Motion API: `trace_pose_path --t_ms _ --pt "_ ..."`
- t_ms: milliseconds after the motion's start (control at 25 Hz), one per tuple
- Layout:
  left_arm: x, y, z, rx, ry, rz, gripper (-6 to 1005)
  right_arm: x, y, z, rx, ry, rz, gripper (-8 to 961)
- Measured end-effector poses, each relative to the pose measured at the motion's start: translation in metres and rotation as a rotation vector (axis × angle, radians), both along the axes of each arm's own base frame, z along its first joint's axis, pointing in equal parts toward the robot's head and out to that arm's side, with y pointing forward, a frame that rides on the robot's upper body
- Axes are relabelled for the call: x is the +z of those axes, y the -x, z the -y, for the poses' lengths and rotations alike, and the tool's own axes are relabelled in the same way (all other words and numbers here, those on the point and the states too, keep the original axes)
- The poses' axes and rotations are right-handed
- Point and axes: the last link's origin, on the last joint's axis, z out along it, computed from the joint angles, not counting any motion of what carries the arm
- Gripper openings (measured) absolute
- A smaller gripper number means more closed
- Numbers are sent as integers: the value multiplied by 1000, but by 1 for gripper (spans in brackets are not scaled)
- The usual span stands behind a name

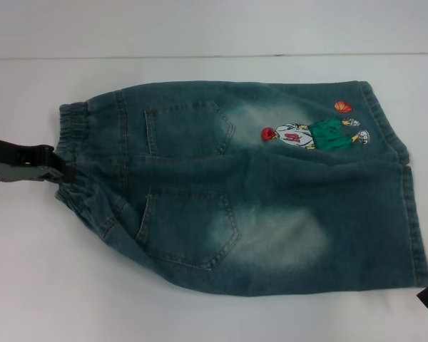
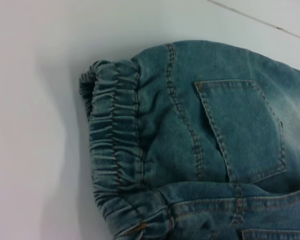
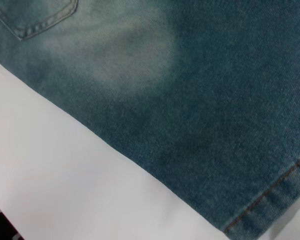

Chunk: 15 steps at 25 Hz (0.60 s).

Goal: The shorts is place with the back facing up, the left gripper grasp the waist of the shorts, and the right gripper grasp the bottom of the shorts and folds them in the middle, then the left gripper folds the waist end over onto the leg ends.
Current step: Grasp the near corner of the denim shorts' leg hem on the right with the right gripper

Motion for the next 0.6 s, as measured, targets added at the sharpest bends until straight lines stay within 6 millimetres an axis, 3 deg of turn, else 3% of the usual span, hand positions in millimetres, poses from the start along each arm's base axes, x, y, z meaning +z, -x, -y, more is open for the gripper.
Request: trace_pose_path --t_ms 600 --pt "-2 -1 0 -9 1 0 53 -9 9 -5 40 15 -25 843"
